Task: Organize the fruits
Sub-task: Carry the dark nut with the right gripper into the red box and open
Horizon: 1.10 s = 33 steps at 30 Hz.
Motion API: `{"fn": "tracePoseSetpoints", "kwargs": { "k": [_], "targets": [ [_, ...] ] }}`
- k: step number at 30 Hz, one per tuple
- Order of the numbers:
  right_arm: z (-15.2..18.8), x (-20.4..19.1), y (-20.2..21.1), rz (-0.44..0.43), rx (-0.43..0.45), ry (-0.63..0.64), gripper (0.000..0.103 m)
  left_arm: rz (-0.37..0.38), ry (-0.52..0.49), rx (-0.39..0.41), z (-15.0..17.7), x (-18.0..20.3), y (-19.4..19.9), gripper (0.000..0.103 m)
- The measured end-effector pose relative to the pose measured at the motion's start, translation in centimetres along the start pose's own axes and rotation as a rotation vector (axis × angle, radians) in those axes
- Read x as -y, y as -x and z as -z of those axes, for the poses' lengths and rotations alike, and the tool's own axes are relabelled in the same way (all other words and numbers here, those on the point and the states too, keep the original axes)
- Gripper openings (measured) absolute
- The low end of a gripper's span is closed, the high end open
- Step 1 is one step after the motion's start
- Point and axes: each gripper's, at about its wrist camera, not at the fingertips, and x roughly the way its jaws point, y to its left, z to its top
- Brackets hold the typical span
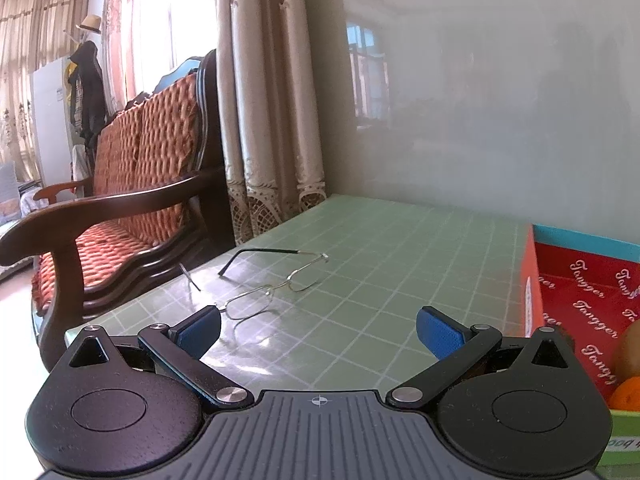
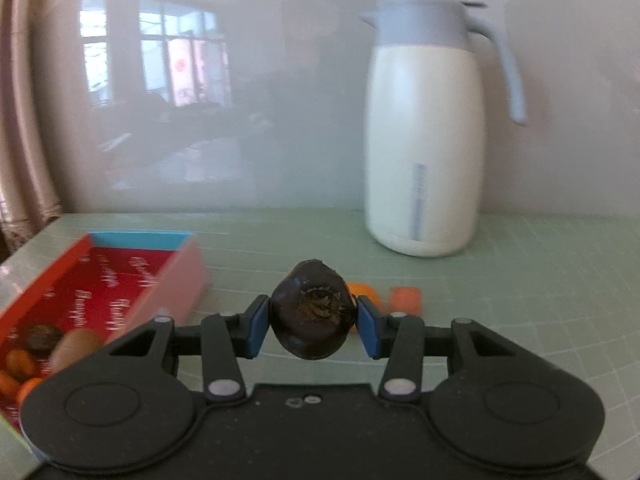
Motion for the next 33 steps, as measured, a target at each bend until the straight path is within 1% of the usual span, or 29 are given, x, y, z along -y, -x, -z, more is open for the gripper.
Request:
{"fn": "tracePoseSetpoints", "kwargs": {
  "k": [4,10,13,17,21,27,33],
  "targets": [
    [-0.1,-2.8,0.1,-0.045,0.011,0.029,0.044,-0.010,0.004,-0.004,0.1,-0.9,0.1,0.103],
    [-0.2,-6.8,1.4,-0.132,0.077,0.062,0.044,-0.020,0.020,-0.011,0.2,-2.2,-0.3,0.103],
    [-0.1,-8.4,1.5,-0.167,0.088,0.082,0.044,-0.025,0.024,-0.009,0.2,-2.7,-0.3,0.103],
    [0.4,-10.2,1.3,-0.201,0.072,0.088,0.044,-0.034,0.028,-0.011,0.4,-3.4,-0.5,0.103],
    [1.0,-12.4,0.7,-0.237,0.051,0.102,0.044,-0.046,0.011,-0.016,0.6,-4.2,-0.7,0.103],
    [2.0,-15.5,0.5,-0.288,0.043,0.157,0.044,-0.055,0.031,-0.032,0.9,-5.4,-1.1,0.103],
    [2.6,-17.3,0.7,-0.312,0.038,0.197,0.044,-0.050,0.025,-0.031,0.9,-5.4,-1.1,0.103]
  ]
}}
